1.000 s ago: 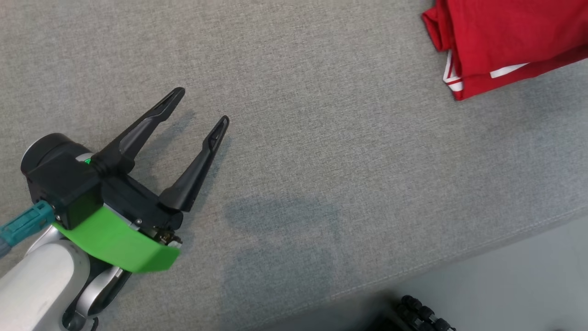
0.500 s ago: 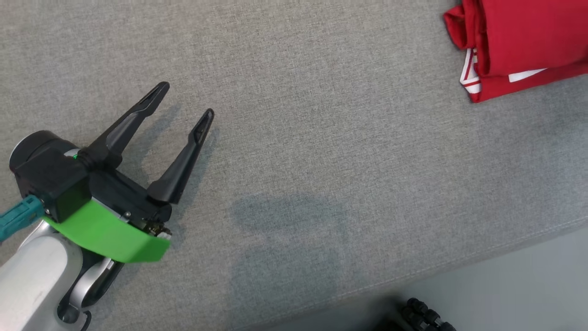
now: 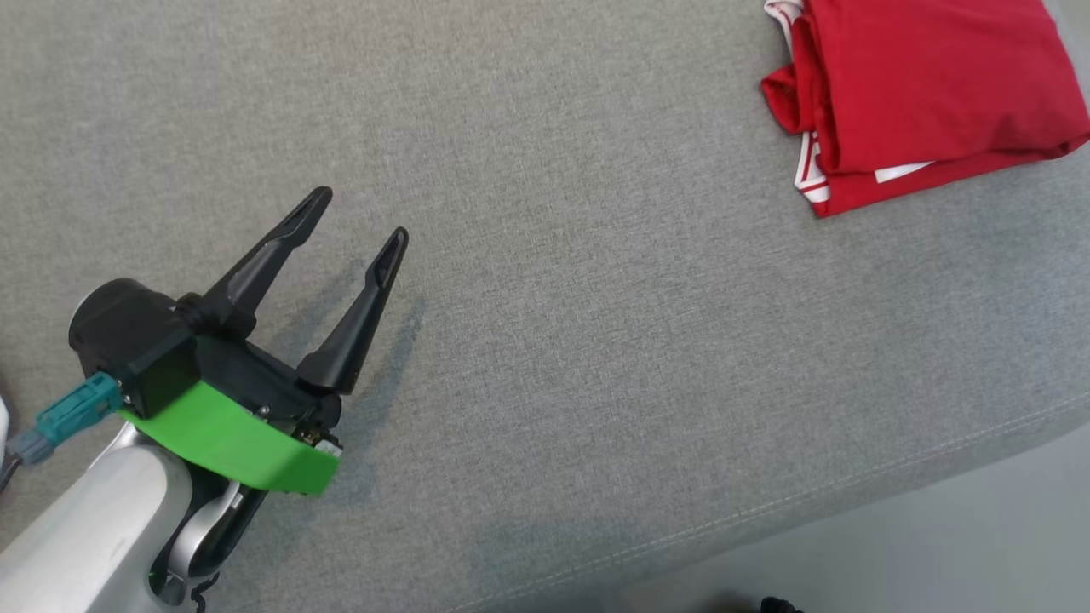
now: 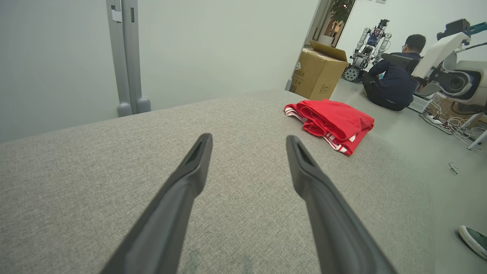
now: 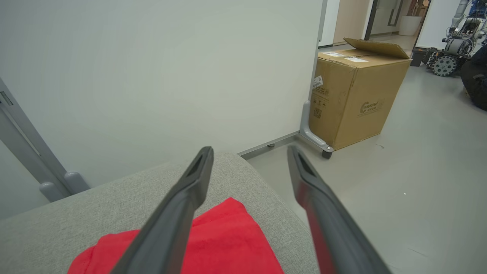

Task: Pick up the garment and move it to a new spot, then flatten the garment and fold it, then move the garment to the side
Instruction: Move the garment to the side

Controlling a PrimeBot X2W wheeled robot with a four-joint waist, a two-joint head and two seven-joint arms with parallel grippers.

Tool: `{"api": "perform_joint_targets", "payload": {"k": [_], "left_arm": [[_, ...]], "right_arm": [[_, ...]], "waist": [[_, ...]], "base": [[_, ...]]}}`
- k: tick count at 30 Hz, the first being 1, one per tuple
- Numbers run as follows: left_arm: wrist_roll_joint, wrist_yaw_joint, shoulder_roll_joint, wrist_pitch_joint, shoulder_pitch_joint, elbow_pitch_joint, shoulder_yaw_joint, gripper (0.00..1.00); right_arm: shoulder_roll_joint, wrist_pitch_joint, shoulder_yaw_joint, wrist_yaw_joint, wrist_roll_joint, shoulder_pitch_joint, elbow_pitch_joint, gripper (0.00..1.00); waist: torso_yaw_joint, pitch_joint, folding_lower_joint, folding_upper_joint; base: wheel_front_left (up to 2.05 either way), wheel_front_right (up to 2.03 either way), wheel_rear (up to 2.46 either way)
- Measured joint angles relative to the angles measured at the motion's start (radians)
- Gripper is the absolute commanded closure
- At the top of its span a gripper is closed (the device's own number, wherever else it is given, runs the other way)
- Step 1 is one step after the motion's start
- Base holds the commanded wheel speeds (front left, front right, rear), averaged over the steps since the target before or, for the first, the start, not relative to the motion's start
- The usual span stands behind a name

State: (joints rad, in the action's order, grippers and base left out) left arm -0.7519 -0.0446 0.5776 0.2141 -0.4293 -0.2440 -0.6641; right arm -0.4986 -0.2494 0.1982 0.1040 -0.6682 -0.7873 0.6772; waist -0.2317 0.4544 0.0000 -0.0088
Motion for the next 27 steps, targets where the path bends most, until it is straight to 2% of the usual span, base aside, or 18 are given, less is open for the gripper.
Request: {"api": "perform_joint_targets", "payload": {"k": [6,7,9,17,27], "left_arm": [[-0.028,0.000,-0.041,0.008,0.025,0.044,-0.010,0.00],[-0.028,0.000,-0.041,0.008,0.025,0.044,-0.010,0.00],[-0.039,0.000,-0.068,0.016,0.037,0.065,-0.014,0.00],[-0.054,-0.013,-0.111,0.025,0.076,0.117,-0.005,0.00],[-0.081,-0.040,-0.133,0.026,0.139,0.174,0.039,0.00]], "right_arm": [[0.027,-0.002,-0.006,-0.065,-0.021,0.034,-0.056,0.00],[0.027,-0.002,-0.006,-0.065,-0.021,0.034,-0.056,0.00],[0.030,-0.002,0.002,-0.096,-0.021,0.061,-0.086,0.00],[0.028,-0.003,0.034,-0.148,-0.018,0.137,-0.144,0.00],[0.053,-0.003,0.089,-0.165,0.002,0.275,-0.228,0.00]], "waist": [[0.003,-0.077,0.0000,0.0000],[0.003,-0.077,0.0000,0.0000],[0.012,-0.115,0.0000,0.0000],[0.060,-0.198,0.0000,0.0000],[0.185,-0.288,-0.0001,0.0000]], "base": [[0.00,0.00,0.00],[0.00,0.00,0.00],[0.00,0.00,0.00],[0.00,0.00,0.00],[0.00,0.00,0.00]]}}
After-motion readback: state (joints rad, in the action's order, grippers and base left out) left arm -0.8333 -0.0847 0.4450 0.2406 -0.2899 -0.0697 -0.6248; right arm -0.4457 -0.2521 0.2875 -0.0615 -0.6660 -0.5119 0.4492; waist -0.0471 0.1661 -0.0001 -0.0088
